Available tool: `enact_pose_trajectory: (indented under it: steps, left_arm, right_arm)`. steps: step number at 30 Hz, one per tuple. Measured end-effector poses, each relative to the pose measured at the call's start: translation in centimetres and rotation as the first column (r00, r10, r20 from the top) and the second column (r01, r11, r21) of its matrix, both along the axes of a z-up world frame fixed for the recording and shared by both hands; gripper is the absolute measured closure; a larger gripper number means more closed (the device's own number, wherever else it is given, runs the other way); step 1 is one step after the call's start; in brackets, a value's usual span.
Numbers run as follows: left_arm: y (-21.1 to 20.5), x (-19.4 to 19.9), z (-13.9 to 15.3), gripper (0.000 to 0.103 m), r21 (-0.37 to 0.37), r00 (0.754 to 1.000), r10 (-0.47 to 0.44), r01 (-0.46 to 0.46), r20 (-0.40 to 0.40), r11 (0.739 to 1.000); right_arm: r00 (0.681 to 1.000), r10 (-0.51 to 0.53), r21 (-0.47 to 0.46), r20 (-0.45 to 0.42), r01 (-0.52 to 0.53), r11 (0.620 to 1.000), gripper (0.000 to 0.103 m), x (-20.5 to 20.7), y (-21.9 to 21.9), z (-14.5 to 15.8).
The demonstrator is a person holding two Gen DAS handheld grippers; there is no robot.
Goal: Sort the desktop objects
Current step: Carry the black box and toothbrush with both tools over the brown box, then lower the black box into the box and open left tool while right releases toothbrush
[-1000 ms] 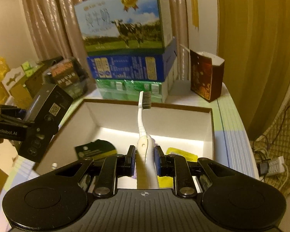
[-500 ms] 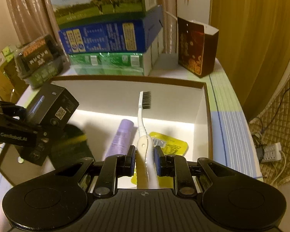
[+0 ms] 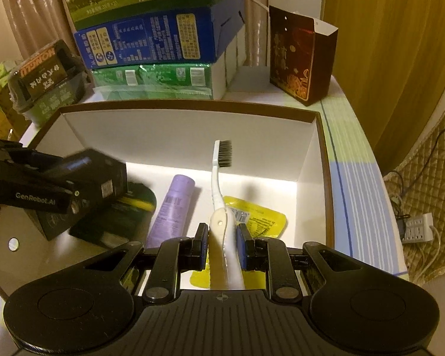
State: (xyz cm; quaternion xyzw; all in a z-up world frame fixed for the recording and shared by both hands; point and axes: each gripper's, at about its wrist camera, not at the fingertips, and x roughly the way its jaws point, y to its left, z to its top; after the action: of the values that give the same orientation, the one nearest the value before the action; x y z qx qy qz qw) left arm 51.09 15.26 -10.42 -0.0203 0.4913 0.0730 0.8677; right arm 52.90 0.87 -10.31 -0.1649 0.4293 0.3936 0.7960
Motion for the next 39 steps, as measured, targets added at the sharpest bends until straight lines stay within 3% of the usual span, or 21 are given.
enact_pose_trajectory:
  steps: [3,16,18,19,20,23,29,39]
  left_arm:
    - [0.2,0.2,0.1,0.031,0.014,1.0,0.021,-0.021,-0.001,1.0]
    - [0.9,-0.3,1.2,0.029,-0.01,0.998,0.051,-0.051,0.034,0.999]
    - [0.9,-0.5,1.4,0.026,-0.02,0.998,0.057,-0.056,0.037,0.998]
    - [0.9,-0.7,1.5,0.026,-0.019,0.998,0.058,-0.057,0.041,0.998]
    - [0.8,-0.8,1.6,0.026,-0.018,0.997,0.056,-0.055,0.043,0.998]
    - [0.8,-1.3,2.0,0.023,-0.031,0.997,0.057,-0.056,0.054,0.998]
    - [0.3,-2.5,3.3,0.013,-0.014,0.994,0.073,-0.072,0.078,0.997]
    - [-1.1,-5.5,6.1,0.004,0.022,0.986,0.061,-0.066,0.154,0.998]
  right_arm:
    - [1.0,-0.001,-0.006,0.001,0.001,1.0,0.086,0.3,0.2,-0.2]
    - [0.999,-0.001,0.011,0.039,0.001,1.0,0.085,1.0,1.2,-0.5]
    - [0.999,0.0,0.016,0.039,0.0,1.0,0.071,1.0,1.2,-0.4]
    - [0.999,0.004,0.017,0.041,-0.005,1.0,0.055,0.8,1.1,-0.3]
    - [0.999,0.012,0.022,0.048,-0.013,1.0,0.046,0.6,1.0,-0.2]
    - [0.995,0.043,0.037,0.092,-0.047,0.998,0.029,-0.6,0.7,0.6]
    - [0.991,0.067,0.052,0.119,-0.073,0.996,0.013,-2.3,-0.4,1.9]
    - [0.994,0.003,0.091,0.108,-0.013,0.996,0.002,-4.0,-2.9,3.4]
